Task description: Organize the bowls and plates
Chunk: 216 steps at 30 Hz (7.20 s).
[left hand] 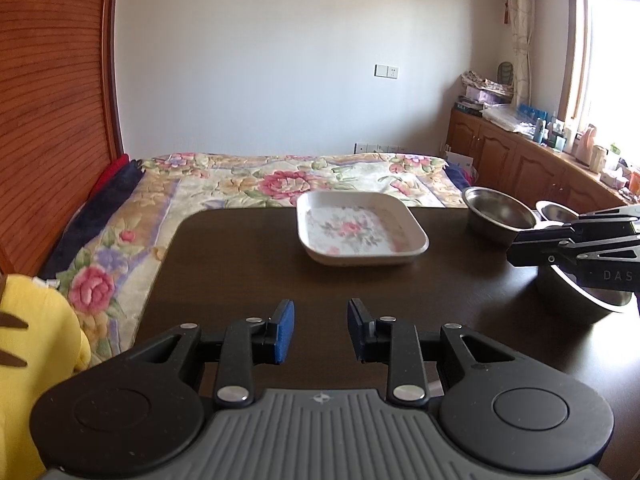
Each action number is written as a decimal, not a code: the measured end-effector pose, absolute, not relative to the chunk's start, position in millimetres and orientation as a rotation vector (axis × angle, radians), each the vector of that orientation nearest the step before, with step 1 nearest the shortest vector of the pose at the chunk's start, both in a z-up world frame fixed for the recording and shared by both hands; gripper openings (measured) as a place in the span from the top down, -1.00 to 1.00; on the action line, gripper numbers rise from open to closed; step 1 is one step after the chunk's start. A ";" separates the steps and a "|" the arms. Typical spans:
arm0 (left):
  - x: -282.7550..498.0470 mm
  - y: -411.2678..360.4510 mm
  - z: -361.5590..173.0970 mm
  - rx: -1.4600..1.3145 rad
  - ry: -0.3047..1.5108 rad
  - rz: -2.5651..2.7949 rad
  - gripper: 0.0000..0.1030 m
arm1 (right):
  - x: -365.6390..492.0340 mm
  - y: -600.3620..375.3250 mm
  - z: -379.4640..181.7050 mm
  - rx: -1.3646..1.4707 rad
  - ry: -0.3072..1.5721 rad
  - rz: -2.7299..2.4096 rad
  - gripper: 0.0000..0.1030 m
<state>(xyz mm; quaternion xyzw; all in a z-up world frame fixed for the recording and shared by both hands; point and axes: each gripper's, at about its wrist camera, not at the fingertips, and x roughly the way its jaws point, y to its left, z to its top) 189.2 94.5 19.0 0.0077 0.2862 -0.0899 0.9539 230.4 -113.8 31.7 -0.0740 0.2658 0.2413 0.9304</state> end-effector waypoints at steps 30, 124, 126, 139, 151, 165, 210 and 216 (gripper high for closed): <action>324.9 95.0 -5.6 0.085 0.656 -0.219 0.04 | 370.6 -93.7 12.2 -0.215 0.778 0.490 0.03; 156.7 76.3 33.8 0.032 0.634 -0.284 0.86 | 220.1 -121.2 54.2 -0.116 0.773 0.612 0.80; 149.4 76.9 32.8 0.029 0.636 -0.279 0.86 | 214.2 -119.6 53.0 -0.117 0.773 0.621 0.80; 123.1 83.0 18.4 0.007 0.678 -0.269 0.86 | 187.5 -113.6 36.8 -0.118 0.795 0.658 0.80; 117.3 89.3 11.0 0.008 0.705 -0.252 0.86 | 173.4 -112.1 29.4 -0.154 0.778 0.691 0.78; 120.7 88.2 1.0 0.018 0.727 -0.243 0.84 | 168.3 -109.5 23.1 -0.165 0.773 0.692 0.72; 138.5 73.6 12.4 0.046 0.677 -0.204 0.44 | 171.0 -132.5 33.2 -0.076 0.650 0.628 0.61; 147.6 49.8 17.9 0.062 0.663 -0.226 -0.04 | 173.6 -153.9 44.1 -0.043 0.580 0.580 0.61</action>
